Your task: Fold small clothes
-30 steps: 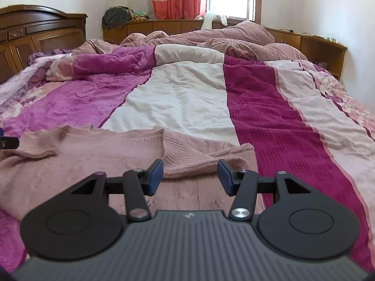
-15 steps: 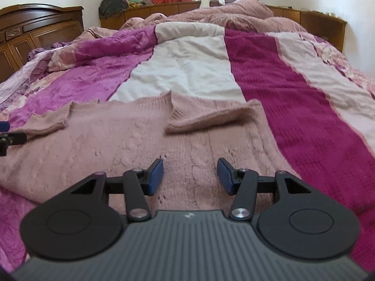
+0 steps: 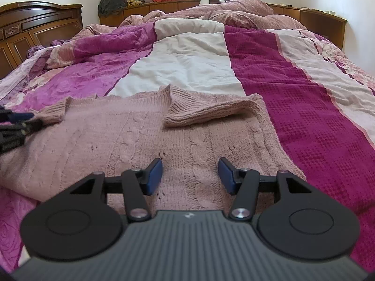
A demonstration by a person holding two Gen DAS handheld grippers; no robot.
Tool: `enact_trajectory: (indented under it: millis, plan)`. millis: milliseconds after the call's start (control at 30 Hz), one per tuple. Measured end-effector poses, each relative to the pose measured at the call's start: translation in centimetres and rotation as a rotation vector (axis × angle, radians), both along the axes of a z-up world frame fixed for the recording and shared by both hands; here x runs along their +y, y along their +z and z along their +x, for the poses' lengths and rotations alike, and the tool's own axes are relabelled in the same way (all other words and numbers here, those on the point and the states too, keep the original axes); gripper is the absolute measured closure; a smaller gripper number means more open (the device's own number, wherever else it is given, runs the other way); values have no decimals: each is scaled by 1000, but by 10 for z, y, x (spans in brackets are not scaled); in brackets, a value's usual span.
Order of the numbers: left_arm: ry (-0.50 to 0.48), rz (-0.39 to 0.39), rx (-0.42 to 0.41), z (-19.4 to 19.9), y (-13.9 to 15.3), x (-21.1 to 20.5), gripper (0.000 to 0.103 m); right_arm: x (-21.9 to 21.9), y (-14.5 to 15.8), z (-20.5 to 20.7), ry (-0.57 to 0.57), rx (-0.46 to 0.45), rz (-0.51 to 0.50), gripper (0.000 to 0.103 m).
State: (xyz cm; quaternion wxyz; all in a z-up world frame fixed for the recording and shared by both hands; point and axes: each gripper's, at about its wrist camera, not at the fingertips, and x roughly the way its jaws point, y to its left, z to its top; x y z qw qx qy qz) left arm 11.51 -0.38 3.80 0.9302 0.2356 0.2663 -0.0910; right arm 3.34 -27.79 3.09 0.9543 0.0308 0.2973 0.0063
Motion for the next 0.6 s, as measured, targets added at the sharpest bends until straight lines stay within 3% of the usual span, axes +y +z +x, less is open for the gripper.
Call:
enact_trajectory:
  millis: [67,200,367,600]
  plan:
    - [31,-68,-11,4,9,8,90,0,0,0,0,0,-2,48]
    - [129,-87,-55,19,20,25,90,1,0,0,1,0,-9,48]
    - [239,-113,-28,46,22,58,90,2,0,0,2,0,-9,48]
    - [355,-257,22,47,29,101,89,2,1,0,2,3,-6,48]
